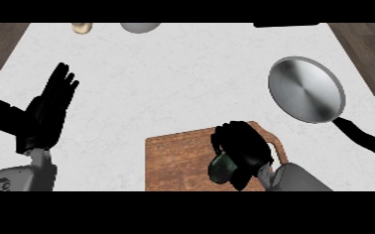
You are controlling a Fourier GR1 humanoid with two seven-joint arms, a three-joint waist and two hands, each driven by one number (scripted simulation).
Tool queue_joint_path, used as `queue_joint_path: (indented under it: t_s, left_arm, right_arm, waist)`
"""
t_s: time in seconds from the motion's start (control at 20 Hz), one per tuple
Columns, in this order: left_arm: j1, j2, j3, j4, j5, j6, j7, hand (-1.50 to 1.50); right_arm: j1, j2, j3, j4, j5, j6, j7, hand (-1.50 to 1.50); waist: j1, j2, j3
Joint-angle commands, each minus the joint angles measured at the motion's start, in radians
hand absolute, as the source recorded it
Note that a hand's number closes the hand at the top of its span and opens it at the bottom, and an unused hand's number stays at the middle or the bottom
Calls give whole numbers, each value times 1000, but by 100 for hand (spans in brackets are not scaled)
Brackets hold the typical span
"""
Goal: Pick the eggplant from the cutting board and place it in the pan
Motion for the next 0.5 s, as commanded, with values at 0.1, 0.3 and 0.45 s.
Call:
queue_joint_path:
  t_s: [0.1, 0.3, 0.45]
  left_arm:
    - [40, -14, -3, -5, -8, 3, -30, 0]
    - [42, -18, -4, -13, -14, 6, -34, 0]
    - [19, -23, -9, 23, -16, -17, -74, 0]
  right_arm:
    - [51, -247, -76, -387, 131, -118, -22, 150]
    - [137, -371, -189, -640, 138, -162, -5, 150]
    - [250, -436, -257, -834, 113, -118, 59, 150]
  waist:
    - [-18, -3, 0]
    - [-19, 3, 1]
    - [7, 14, 0]
